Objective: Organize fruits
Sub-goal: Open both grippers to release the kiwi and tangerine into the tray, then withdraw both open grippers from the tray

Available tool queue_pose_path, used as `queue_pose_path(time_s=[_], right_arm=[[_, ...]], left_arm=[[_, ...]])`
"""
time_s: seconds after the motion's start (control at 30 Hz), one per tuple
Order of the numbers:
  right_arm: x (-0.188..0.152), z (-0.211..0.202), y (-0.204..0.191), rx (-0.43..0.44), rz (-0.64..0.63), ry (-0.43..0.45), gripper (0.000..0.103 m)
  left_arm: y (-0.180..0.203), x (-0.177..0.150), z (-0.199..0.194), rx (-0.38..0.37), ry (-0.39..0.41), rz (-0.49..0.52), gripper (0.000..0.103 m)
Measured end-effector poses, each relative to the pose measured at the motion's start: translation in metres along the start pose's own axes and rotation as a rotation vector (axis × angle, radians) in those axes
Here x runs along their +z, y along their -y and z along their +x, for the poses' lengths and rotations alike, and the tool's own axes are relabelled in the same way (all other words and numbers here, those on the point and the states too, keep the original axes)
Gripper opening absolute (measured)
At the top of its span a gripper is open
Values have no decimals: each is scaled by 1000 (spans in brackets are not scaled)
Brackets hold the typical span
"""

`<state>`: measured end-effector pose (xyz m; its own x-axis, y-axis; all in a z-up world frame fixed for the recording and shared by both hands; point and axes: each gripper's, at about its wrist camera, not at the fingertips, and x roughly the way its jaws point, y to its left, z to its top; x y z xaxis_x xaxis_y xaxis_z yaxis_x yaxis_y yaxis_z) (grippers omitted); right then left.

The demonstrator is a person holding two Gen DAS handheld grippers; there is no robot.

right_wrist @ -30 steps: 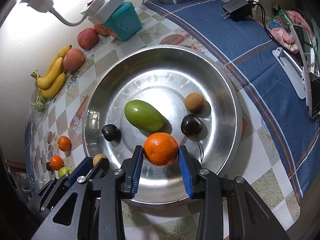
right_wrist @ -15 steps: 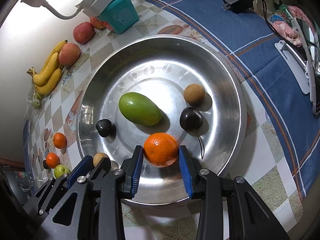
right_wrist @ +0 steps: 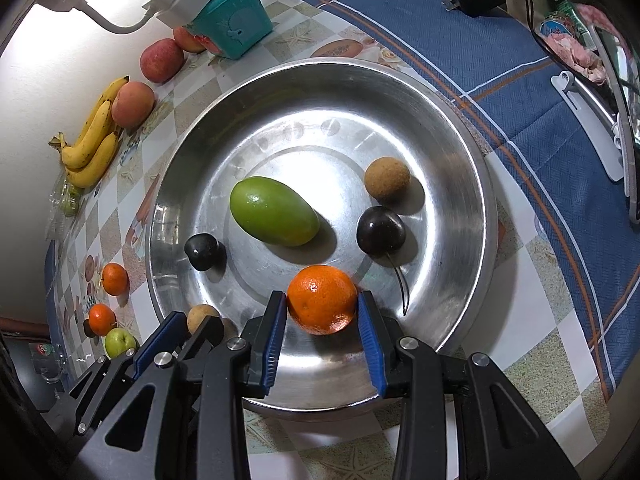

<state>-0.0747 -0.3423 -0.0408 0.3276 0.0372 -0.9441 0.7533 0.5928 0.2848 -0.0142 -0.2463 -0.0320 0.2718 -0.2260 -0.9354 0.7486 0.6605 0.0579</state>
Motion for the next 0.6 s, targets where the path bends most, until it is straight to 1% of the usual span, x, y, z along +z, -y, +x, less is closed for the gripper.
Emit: queue_pose_path(time_s=[0.23, 0.4, 0.47, 0.5, 0.6], right_arm=[[0, -2, 1, 9, 0, -2, 39], [0, -9, 0, 19, -3, 13, 40], [0, -14, 1, 25, -1, 24, 48], [0, -16, 1, 30, -1, 30, 54], [0, -23, 0, 39, -1, 47, 54]], left_arm=[[-1, 0, -1, -11, -3, -16, 27], [-4, 1, -7, -14, 5, -29, 27], [-5, 1, -10, -20, 13, -35, 27], [-5, 2, -11, -21, 15, -37, 27], [-7, 2, -15, -22, 19, -43, 27]])
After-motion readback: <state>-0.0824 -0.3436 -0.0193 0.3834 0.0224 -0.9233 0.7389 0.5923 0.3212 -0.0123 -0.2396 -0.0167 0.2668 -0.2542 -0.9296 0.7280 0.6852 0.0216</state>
